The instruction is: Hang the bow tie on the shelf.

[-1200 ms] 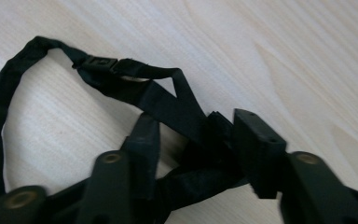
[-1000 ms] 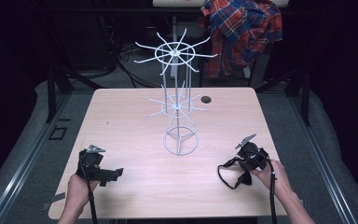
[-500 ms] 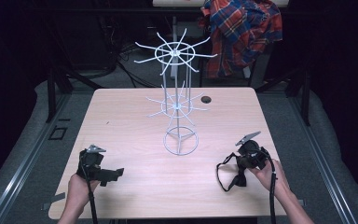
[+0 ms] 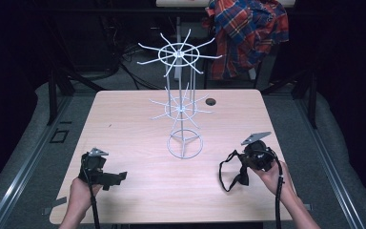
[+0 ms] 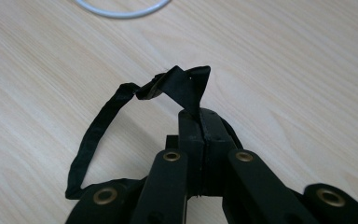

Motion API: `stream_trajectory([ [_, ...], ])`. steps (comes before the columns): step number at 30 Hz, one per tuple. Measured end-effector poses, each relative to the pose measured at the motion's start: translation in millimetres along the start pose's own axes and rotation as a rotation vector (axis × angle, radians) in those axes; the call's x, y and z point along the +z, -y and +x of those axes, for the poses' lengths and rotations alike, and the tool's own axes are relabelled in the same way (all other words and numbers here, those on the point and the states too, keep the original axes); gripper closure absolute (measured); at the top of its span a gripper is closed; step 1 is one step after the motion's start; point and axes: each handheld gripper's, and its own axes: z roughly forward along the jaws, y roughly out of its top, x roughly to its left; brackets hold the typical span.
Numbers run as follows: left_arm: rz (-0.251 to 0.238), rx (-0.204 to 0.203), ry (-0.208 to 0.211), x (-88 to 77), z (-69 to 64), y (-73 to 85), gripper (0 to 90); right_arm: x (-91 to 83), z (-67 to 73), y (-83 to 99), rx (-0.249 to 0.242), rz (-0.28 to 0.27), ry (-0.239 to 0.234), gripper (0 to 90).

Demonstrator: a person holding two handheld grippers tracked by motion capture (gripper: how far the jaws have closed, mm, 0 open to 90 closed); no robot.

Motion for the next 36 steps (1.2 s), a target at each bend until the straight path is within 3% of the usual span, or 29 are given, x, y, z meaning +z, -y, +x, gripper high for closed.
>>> stream_trajectory([
  [11,0.006,0.002,0.004,0.2,0.0,0.2,0.0,-13.3,5.3,-6.7,-0.009,-0.063,0.003,89.1],
  [29,0.017,-0.001,0.006,2.6,-1.1,0.7,0.0,-26.1,4.0,-17.8,-0.020,-0.122,0.018,89.1],
  [36,0.021,0.003,0.009,3.2,-1.9,0.6,0.0,-28.0,5.8,-31.6,-0.025,-0.154,0.014,89.2],
])
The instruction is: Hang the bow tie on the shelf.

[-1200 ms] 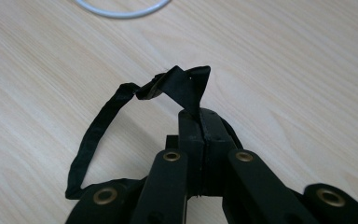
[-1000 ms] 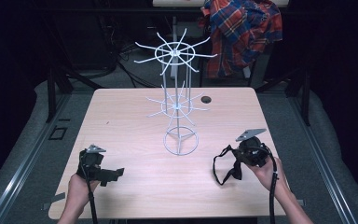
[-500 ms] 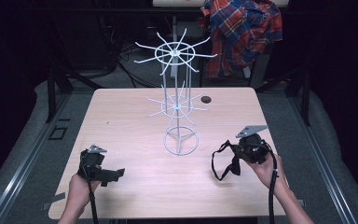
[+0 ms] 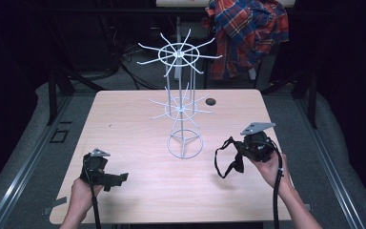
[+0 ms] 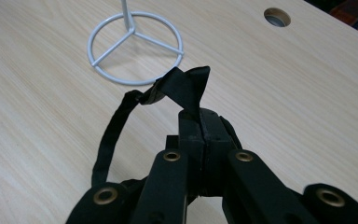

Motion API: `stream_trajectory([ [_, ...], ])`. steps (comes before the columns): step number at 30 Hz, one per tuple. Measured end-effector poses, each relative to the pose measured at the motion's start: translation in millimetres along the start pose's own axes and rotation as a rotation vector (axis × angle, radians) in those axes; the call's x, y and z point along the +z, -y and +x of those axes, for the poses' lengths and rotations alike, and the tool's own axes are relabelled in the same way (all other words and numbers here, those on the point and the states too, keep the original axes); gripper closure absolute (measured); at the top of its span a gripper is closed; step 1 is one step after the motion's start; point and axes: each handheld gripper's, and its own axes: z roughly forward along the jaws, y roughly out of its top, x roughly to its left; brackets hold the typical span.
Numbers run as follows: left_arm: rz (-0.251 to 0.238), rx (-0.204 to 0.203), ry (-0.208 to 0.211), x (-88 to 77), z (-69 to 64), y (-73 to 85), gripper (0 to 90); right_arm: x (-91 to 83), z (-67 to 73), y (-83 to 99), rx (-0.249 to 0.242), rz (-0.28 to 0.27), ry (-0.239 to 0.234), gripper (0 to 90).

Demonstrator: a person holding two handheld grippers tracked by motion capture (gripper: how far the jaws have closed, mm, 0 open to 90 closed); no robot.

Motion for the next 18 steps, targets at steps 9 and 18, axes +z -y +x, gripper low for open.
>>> stream_trajectory([
  [9,0.004,0.001,0.002,0.9,-0.2,0.1,0.0,1.9,4.9,-11.9,-0.017,-0.020,-0.008,89.2],
  [18,0.006,-0.001,0.004,1.3,-0.4,0.0,0.0,4.9,7.4,-20.8,-0.032,-0.030,-0.009,89.2],
])
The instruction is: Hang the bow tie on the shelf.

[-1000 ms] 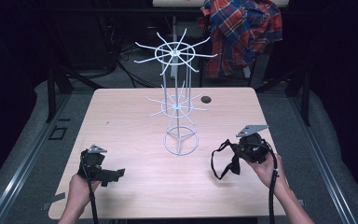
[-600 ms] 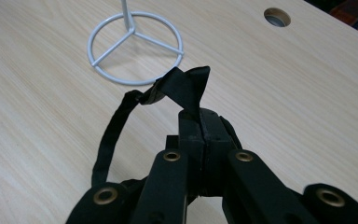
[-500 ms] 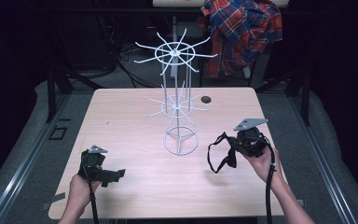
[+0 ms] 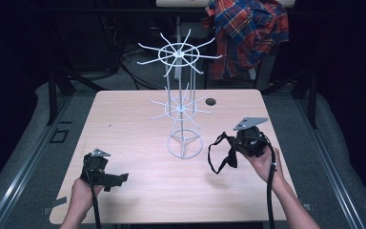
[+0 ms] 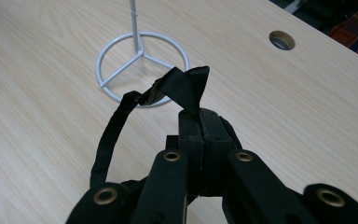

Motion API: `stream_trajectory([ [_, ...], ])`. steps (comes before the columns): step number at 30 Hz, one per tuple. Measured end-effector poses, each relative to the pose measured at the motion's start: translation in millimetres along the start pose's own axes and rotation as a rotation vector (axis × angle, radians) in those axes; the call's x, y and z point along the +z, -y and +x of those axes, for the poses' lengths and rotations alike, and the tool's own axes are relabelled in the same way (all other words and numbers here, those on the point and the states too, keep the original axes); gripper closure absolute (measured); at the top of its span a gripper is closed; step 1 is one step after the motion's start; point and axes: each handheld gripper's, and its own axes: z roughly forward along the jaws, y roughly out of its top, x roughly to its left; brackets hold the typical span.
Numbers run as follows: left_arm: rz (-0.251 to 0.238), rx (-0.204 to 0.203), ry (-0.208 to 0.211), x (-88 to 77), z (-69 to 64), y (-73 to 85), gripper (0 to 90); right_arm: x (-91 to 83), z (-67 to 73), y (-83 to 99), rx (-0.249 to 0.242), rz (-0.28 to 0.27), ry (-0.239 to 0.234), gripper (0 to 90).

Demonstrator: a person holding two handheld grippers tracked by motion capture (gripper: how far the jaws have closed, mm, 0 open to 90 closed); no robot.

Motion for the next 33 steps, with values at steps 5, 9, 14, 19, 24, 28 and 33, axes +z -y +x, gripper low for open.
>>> stream_trajectory([
  [5,0.006,0.000,0.001,0.0,-0.6,-0.1,0.0,0.8,0.7,-5.6,0.001,-0.012,0.000,89.2],
  [9,0.006,0.001,0.001,0.2,-0.7,-0.1,0.0,0.4,1.3,-10.4,-0.006,-0.016,0.001,89.2],
  [14,0.004,0.005,0.001,0.6,-1.0,-0.3,0.0,-1.5,1.0,-17.5,-0.015,-0.023,0.008,89.2],
  [19,0.006,0.006,0.003,0.6,-1.1,-0.4,0.0,-3.6,-0.2,-26.1,-0.019,-0.035,0.013,89.2],
  [24,0.004,0.001,0.003,0.0,-0.1,-0.1,0.0,-5.7,-1.8,-34.3,-0.023,-0.046,0.013,89.2],
  [28,0.008,0.004,0.003,-0.4,-0.2,-0.5,0.0,-6.8,-3.3,-39.9,-0.027,-0.049,0.014,89.2],
  [33,0.006,0.005,0.007,1.9,-1.6,-1.9,0.1,-7.4,-4.0,-47.2,-0.027,-0.057,0.014,89.2],
])
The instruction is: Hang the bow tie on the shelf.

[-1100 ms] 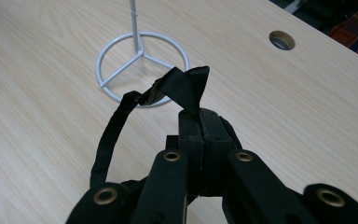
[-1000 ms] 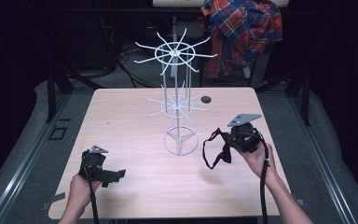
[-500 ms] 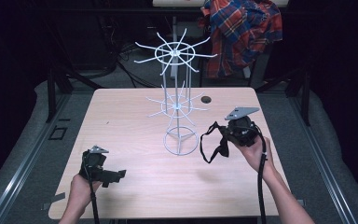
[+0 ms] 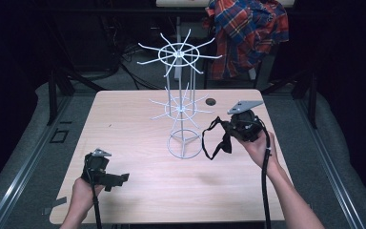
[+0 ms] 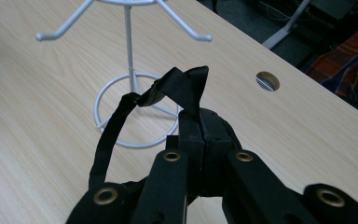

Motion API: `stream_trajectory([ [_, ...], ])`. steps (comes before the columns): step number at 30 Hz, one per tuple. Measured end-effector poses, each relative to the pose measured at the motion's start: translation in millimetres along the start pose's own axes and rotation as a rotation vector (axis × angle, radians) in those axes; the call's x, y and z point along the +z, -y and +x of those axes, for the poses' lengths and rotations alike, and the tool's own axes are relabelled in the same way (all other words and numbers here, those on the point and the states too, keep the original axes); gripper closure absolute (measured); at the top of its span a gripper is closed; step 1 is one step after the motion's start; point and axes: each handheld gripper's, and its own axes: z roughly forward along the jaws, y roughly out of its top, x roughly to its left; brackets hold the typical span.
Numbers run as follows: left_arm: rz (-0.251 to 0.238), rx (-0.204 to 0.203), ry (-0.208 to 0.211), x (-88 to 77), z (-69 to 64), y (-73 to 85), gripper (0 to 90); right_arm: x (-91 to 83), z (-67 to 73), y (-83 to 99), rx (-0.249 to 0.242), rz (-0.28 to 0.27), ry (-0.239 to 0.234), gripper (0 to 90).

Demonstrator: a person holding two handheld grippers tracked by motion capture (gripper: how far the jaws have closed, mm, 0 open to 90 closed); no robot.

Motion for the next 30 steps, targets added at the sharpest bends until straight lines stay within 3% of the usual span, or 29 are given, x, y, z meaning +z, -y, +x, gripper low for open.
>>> stream_trajectory([
  [15,0.006,-0.009,-0.004,-1.5,2.2,2.2,0.3,-4.6,-6.9,-15.3,0.000,-0.041,0.001,89.2],
  [30,0.008,-0.002,-0.006,-2.5,1.6,2.6,0.7,-0.7,-8.3,-28.6,-0.019,-0.042,0.000,89.2],
])
